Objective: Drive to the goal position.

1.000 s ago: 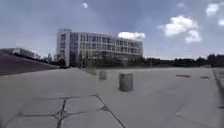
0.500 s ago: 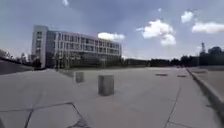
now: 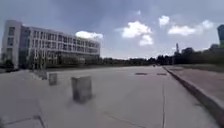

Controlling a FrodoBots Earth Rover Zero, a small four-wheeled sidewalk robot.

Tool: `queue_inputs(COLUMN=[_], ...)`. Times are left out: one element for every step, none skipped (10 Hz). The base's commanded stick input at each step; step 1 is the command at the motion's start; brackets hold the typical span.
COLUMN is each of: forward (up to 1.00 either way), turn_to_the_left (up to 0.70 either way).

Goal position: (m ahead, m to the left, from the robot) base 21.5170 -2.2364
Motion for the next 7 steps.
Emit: queue_inputs(forward=[0.70,0.70,0.70,0.70,0.70,0.70,0.70], turn_to_the_left=[-0.35,-0.35,-0.13,0.00,0.00,0.00,0.00])
